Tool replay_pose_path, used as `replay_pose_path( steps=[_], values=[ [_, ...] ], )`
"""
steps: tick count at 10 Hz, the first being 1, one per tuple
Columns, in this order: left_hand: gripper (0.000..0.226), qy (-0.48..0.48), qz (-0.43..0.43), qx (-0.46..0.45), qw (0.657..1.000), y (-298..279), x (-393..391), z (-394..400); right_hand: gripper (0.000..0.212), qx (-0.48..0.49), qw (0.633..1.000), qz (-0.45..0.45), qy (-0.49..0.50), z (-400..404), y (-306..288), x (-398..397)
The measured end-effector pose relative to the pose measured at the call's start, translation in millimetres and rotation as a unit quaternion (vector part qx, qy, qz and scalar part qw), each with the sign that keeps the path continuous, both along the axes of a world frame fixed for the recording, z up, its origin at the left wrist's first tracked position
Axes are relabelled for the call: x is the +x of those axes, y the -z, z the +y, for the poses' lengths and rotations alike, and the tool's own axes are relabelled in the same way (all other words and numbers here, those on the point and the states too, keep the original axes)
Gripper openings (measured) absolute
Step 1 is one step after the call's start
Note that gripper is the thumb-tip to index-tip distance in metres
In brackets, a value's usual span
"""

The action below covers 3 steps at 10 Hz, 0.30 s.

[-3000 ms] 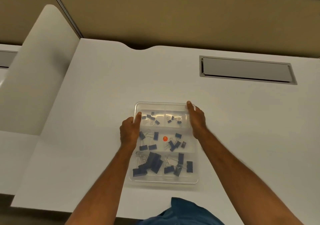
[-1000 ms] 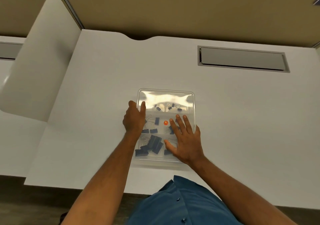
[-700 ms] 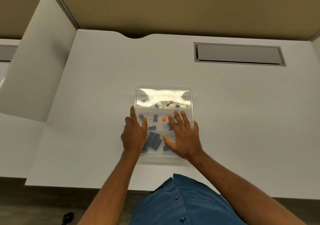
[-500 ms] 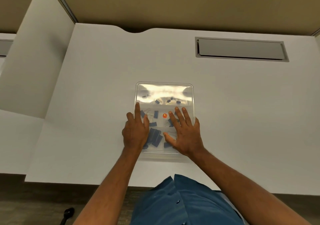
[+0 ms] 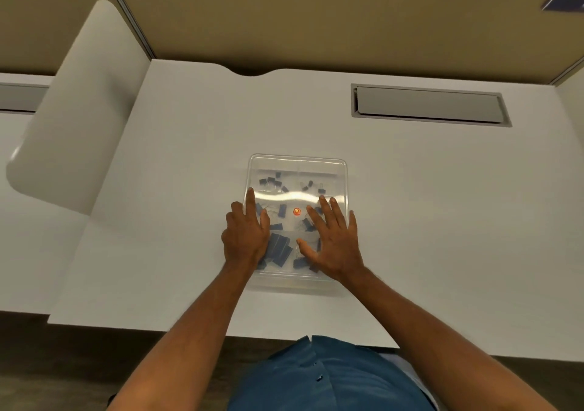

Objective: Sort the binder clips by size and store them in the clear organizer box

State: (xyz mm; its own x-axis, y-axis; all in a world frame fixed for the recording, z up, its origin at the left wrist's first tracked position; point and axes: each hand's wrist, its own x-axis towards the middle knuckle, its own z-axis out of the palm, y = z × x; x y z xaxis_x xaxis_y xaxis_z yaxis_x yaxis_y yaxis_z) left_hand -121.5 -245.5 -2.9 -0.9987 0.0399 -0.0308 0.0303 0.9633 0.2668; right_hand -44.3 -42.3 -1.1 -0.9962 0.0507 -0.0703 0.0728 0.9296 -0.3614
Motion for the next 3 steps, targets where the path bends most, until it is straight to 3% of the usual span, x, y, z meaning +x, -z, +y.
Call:
replay_pose_path(
  steps=[2,3],
  values=[
    [0.07,0.037,0.048,-0.019,0.998,-13.0,1.8,4.1,0.067,-0.072,0.995,0.071,0.016,11.0,-10.4,-2.9],
    [0.07,0.093,0.065,-0.005,0.994,-13.9,1.9,7.3,0.064,-0.063,0.994,0.086,0.032,21.6,-13.9,-3.5]
  ],
)
